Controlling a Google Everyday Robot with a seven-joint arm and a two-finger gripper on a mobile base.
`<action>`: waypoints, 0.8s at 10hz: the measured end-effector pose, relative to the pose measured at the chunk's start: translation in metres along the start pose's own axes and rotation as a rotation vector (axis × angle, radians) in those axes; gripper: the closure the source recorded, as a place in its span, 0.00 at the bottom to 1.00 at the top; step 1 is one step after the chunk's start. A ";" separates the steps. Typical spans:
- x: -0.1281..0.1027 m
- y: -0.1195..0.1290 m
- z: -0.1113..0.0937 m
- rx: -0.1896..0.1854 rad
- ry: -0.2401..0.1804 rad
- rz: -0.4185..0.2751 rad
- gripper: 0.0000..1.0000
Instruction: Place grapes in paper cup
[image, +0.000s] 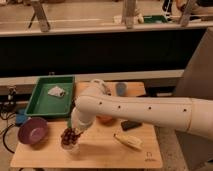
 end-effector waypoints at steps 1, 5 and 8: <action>0.004 0.005 -0.001 0.000 0.003 0.009 0.57; 0.014 0.019 -0.004 0.004 0.010 0.031 0.21; 0.003 0.017 -0.008 0.016 0.009 0.008 0.20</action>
